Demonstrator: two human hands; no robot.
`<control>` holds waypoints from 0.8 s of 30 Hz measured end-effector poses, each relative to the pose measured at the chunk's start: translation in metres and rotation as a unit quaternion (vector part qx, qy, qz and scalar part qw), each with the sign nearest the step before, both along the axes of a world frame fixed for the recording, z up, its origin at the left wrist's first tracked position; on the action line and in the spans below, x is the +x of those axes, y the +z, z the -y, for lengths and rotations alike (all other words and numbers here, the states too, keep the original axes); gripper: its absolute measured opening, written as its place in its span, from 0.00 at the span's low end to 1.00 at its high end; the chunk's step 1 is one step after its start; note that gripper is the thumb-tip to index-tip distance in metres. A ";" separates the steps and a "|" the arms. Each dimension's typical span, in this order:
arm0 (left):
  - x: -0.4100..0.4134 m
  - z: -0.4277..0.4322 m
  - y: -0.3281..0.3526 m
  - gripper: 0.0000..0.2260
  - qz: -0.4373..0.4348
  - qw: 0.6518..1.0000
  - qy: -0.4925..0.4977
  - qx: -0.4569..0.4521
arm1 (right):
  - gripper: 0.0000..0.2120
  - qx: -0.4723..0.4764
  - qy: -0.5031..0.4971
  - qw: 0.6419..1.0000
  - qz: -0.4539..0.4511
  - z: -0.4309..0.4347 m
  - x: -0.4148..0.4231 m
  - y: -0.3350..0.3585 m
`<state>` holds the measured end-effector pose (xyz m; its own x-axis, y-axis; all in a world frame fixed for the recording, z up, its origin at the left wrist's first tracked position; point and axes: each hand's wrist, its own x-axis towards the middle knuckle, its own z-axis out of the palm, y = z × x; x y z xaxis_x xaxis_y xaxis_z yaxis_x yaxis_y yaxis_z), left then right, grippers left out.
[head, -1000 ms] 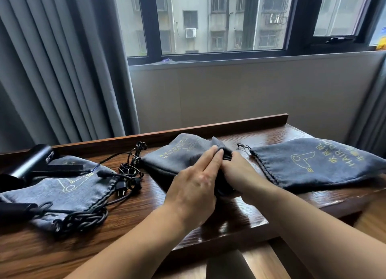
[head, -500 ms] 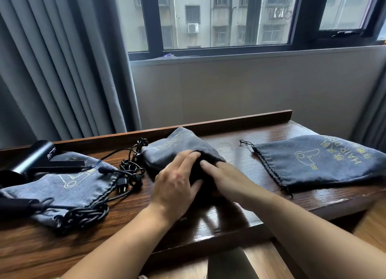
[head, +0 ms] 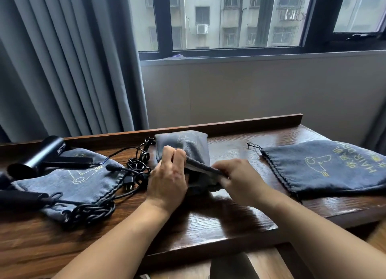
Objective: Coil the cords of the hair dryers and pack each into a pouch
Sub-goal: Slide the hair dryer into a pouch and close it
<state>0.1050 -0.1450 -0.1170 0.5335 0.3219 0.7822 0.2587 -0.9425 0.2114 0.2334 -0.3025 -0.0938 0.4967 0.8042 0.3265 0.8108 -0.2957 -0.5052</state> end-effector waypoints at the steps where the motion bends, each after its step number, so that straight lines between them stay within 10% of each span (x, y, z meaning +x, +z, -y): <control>1: 0.002 -0.004 0.000 0.15 -0.005 1.000 0.009 0.008 | 0.04 -0.015 0.032 0.999 0.010 0.004 -0.002 0.000; 10: -0.026 -0.025 0.007 0.06 -0.052 0.991 -0.108 -0.052 | 0.05 -0.074 -0.116 0.990 -0.019 0.025 0.014 -0.001; 19: -0.080 -0.031 0.019 0.12 -0.081 0.960 -0.063 -0.260 | 0.17 0.032 0.033 0.955 -0.294 0.032 0.010 0.001; 24: -0.098 -0.031 0.020 0.04 -0.183 0.924 -0.071 -0.329 | 0.21 -0.001 0.011 0.966 -0.257 0.039 0.010 0.000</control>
<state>0.0073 -0.1137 -0.0973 0.7967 0.5700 0.2007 0.3098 -0.6703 0.6743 0.2430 -0.3418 -0.0939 0.5765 0.8162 0.0396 0.4579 -0.2825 -0.8429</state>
